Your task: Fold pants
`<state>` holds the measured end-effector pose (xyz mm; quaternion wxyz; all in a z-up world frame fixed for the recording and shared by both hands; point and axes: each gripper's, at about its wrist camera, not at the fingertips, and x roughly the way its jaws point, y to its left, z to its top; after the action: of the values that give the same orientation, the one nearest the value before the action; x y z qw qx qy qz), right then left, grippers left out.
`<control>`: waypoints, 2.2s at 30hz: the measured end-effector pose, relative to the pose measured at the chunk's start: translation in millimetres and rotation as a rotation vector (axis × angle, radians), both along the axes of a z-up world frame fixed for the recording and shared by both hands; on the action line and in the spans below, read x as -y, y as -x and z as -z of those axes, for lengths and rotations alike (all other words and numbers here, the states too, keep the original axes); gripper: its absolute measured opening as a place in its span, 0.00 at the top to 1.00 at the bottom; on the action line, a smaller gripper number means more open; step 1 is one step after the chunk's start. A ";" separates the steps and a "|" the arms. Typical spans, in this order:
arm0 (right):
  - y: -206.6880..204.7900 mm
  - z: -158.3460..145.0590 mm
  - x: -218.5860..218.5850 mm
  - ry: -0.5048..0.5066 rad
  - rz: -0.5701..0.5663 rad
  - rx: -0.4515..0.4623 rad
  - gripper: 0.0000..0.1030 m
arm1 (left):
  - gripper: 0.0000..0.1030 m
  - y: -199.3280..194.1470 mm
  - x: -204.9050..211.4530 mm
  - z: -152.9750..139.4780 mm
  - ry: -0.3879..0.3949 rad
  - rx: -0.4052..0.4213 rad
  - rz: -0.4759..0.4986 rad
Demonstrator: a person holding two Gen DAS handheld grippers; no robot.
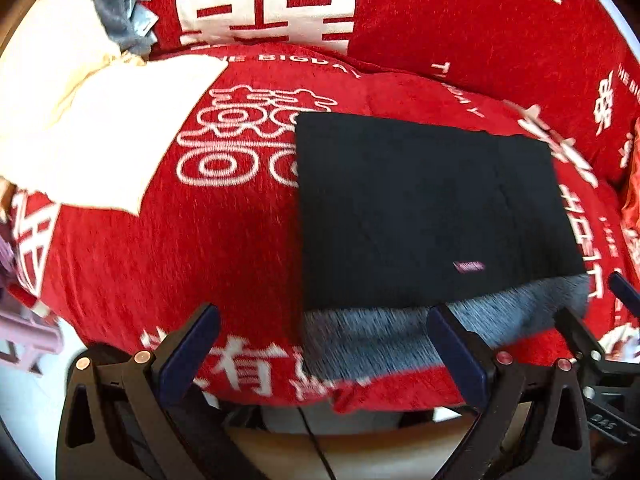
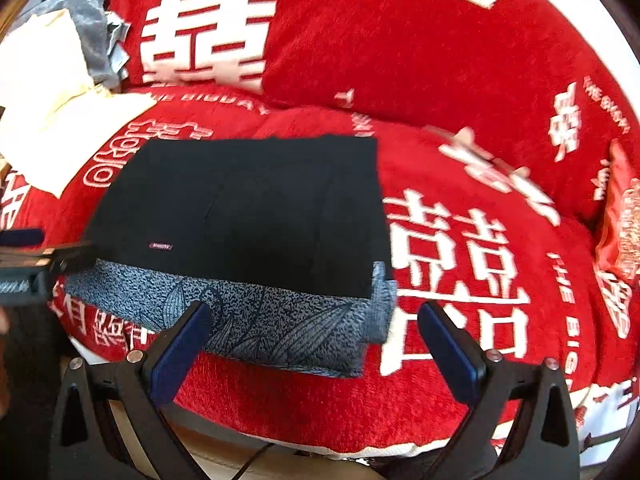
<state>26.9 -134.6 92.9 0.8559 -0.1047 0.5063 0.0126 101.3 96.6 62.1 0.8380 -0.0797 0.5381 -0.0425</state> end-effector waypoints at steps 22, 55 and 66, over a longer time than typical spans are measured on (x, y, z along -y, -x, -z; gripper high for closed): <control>9.2 32.8 -16.4 -0.037 -0.037 -0.016 0.00 | 0.00 4.9 -9.6 41.1 0.044 -0.011 -0.105; -27.3 -0.4 -10.4 -0.038 0.064 -0.092 0.00 | 0.00 3.8 1.7 27.3 0.013 0.001 -0.054; 2.9 -3.2 -5.2 0.017 0.125 -0.125 0.00 | 0.00 2.5 27.3 -15.9 -0.044 0.010 0.015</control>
<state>24.0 -129.4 96.0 0.8207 -0.0795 0.5645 -0.0385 98.8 69.3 78.0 0.8420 -0.0571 0.5351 -0.0373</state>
